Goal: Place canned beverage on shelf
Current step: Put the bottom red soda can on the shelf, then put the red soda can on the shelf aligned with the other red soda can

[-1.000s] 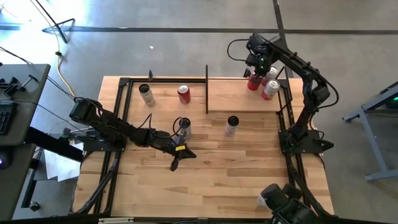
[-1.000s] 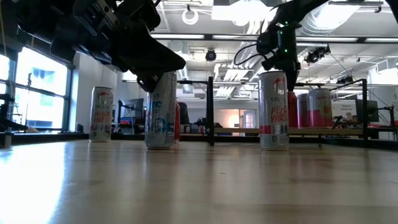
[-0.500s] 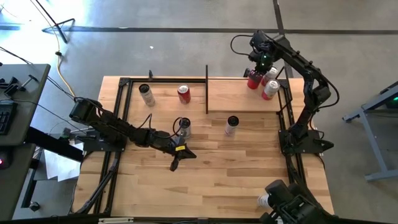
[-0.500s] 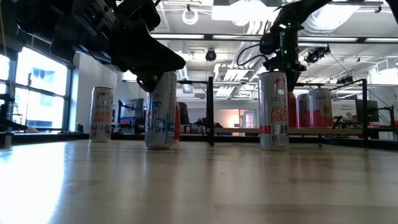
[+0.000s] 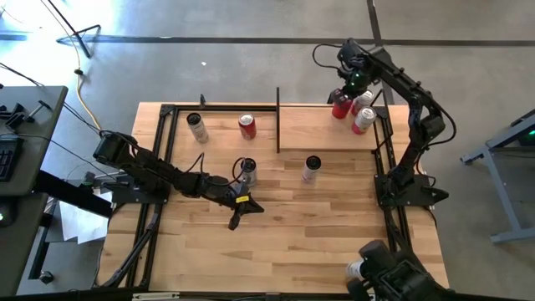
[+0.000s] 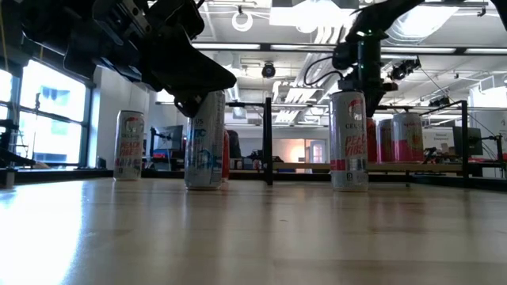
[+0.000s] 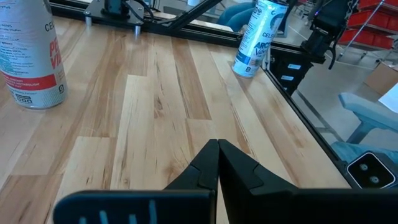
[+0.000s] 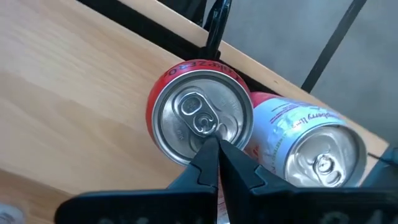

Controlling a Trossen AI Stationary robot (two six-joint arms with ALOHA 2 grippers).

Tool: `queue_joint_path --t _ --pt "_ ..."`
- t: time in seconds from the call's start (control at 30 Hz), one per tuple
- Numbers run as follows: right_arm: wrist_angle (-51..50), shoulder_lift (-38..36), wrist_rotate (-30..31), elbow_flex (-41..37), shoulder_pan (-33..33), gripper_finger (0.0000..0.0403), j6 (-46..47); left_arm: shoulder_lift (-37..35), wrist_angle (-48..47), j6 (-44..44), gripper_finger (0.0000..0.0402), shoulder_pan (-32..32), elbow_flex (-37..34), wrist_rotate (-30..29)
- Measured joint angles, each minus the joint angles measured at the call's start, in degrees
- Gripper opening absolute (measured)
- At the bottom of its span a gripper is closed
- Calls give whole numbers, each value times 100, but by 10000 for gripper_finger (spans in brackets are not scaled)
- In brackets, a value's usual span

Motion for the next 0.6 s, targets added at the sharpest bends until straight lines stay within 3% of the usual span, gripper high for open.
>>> queue_joint_path --t 0.27,0.43,0.5,0.6 --pt "2 0 -118 76 -15 0 347 0 -2 -4 0 -4 0 2" --pt "-110 0 -87 550 20 0 399 0 0 -17 0 -4 0 2" --pt "-196 0 3 801 82 0 178 0 -2 -17 0 -10 0 1" --pt "-471 -2 16 1074 280 1 -947 0 -9 3 0 -51 0 2"
